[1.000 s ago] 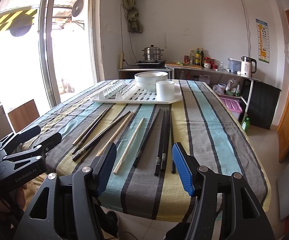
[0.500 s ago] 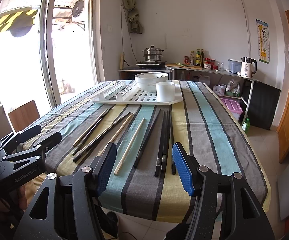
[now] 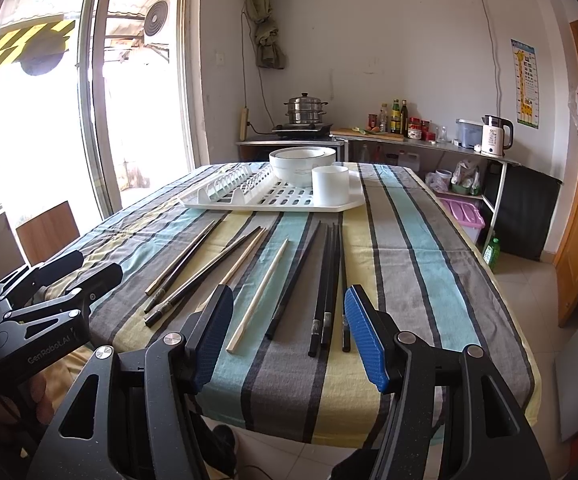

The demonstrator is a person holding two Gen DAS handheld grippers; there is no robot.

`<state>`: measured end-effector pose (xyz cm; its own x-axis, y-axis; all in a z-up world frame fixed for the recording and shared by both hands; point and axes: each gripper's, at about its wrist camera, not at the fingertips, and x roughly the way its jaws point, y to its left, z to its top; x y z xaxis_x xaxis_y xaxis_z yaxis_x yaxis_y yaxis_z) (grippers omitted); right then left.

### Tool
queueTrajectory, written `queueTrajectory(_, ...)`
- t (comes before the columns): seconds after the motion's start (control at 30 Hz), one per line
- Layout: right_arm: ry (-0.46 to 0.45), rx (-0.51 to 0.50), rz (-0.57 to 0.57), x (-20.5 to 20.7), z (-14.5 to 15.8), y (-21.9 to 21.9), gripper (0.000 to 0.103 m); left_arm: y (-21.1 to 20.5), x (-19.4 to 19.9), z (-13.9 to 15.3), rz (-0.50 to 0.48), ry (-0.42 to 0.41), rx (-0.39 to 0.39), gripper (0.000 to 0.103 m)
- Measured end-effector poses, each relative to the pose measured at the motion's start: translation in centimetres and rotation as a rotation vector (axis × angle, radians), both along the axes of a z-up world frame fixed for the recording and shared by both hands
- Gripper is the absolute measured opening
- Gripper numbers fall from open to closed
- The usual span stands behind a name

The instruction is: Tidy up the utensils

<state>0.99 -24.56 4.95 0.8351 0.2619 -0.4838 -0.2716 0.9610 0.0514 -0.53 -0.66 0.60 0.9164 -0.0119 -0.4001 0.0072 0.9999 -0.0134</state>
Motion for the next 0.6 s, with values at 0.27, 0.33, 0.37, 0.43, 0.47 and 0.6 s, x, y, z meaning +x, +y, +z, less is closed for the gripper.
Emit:
queueTrajectory(0.27,0.000,0.001,0.000,-0.02,-0.01,0.01,0.059,0.05,0.13,-0.01,-0.001,0.003,0.000,0.069)
queueTrajectory(0.33,-0.002,0.000,0.000,-0.03,-0.02,0.01,0.059,0.10,0.20,-0.04,0.000,0.004,0.000,0.069)
queueTrajectory(0.37,-0.001,0.001,-0.001,0.02,0.02,0.01,0.059,0.11,0.20,-0.04,0.000,0.004,0.001,0.069)
queueTrajectory(0.43,0.000,0.003,0.001,-0.02,0.01,0.00,0.059,0.08,0.27,-0.07,-0.001,0.006,0.001,0.069)
queueTrajectory(0.47,0.000,0.002,0.000,0.02,0.05,0.02,0.059,0.07,0.30,-0.08,-0.001,0.008,0.001,0.069)
queueTrajectory(0.6,-0.001,0.003,0.003,0.14,-0.01,0.01,0.059,0.08,0.49,-0.20,0.000,0.017,0.003,0.069)
